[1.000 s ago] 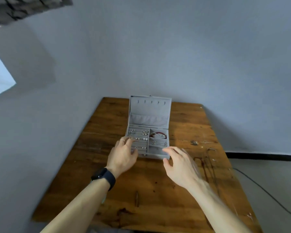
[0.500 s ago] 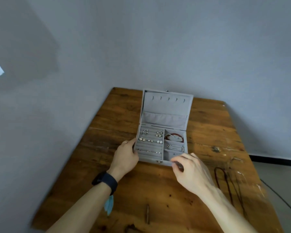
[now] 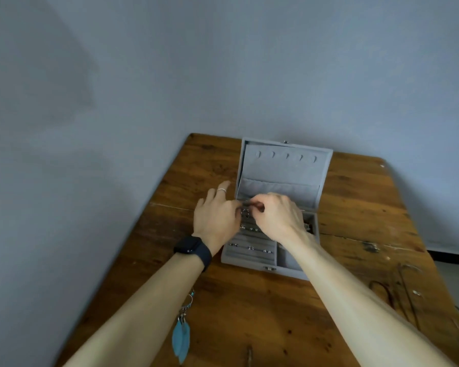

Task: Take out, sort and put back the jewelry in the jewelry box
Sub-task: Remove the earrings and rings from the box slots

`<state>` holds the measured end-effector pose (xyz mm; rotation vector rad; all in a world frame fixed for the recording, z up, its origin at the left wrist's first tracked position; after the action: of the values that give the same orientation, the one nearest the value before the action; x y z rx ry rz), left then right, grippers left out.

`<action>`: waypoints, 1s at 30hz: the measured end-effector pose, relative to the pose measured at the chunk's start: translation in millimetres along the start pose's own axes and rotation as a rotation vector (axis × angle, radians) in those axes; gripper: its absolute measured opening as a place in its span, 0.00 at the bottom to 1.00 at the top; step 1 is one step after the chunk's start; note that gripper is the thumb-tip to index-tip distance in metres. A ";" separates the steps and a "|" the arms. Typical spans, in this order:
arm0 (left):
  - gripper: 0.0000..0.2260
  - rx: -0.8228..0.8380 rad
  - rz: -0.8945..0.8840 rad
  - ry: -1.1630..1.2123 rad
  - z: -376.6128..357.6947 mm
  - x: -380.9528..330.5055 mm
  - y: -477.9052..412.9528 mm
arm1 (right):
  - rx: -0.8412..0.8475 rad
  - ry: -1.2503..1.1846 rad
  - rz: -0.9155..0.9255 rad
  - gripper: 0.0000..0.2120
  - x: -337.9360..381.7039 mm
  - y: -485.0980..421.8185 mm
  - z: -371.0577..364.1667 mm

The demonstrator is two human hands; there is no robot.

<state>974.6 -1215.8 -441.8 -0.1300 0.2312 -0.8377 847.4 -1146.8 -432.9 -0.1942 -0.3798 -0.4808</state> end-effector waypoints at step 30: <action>0.07 -0.042 0.176 -0.021 -16.2 -12.6 -24.1 | 0.017 -0.990 -0.422 0.03 -57.7 73.6 28.4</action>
<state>945.1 -1222.7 -450.5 -0.1556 0.2371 -0.6569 827.1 -1051.4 -436.9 -0.3324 -1.4111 -0.7790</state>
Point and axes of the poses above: each hand's wrist, its own y-axis away from the middle knuckle, its own z-axis out of the back of the hand, x = y × z, the point moved 4 cm from there along -y, towards the middle knuckle, and after that the axes turned 7 degrees about -z, right-handed, at the moved point
